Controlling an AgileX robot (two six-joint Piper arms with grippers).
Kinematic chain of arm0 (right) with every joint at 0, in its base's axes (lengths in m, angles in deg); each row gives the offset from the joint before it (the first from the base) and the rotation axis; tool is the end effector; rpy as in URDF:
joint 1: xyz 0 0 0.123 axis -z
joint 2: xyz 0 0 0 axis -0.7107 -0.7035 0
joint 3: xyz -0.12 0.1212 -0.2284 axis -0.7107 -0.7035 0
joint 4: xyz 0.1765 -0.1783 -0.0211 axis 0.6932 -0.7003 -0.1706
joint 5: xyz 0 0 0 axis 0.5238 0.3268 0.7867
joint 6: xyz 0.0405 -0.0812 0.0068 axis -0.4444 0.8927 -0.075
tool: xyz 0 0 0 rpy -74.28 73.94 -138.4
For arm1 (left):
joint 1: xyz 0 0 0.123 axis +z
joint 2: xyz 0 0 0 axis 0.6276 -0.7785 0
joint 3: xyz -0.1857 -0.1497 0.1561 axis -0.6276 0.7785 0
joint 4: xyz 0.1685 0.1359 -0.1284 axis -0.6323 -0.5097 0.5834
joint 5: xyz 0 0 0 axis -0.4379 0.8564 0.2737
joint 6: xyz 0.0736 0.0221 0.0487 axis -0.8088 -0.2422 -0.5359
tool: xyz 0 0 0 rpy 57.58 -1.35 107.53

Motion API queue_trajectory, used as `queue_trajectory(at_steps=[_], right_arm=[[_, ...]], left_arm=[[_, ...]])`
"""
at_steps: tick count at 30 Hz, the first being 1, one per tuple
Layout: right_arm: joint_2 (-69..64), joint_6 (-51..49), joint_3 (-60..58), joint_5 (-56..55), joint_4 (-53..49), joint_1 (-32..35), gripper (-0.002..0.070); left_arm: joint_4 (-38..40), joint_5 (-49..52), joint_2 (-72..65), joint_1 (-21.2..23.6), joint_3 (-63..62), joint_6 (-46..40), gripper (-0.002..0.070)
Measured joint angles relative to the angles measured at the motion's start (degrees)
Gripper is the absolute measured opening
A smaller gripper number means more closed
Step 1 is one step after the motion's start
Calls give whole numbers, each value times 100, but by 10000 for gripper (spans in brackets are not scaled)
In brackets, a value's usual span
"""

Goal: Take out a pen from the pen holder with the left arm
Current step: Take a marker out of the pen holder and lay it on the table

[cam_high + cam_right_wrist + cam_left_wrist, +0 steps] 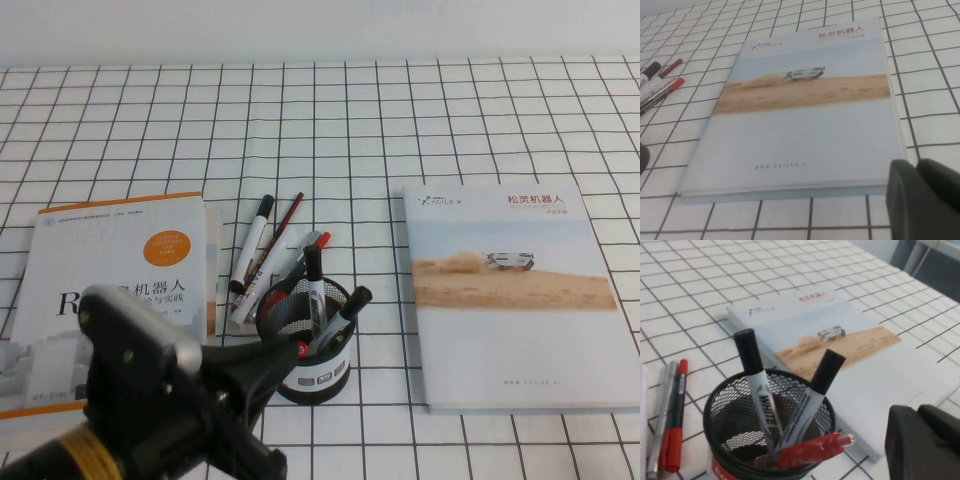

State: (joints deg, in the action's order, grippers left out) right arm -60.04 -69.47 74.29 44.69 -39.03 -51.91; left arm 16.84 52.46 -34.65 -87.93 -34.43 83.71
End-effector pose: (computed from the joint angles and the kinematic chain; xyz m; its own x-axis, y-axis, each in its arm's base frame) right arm 0.0508 0.0141 0.1720 -0.3266 0.2198 -0.9192 -0.1196 0.9551 0.2709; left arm 0.1270 -0.1485 0.2308 -0.3025 0.1277 -0.9446 0.7291 0.6693 -0.1430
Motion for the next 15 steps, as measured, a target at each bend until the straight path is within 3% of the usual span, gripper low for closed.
queue_trajectory(at_steps=[4, 7, 12, 15], right_arm=[[0, 0, 0, 0, 0, 0, -13], [0, 0, 0, 0, 0, 0, -13], [0, 0, 0, 0, 0, 0, -13], [0, 0, 0, 0, 0, 0, -13]], left_arm=[[-176, -1288, -87, 0, 536, 98, 3], [-227, -1731, -248, 0, 619, -33, 62], [-272, -2093, -773, 0, 619, -239, 348], [-272, -2381, -1054, 0, 632, -664, 450]])
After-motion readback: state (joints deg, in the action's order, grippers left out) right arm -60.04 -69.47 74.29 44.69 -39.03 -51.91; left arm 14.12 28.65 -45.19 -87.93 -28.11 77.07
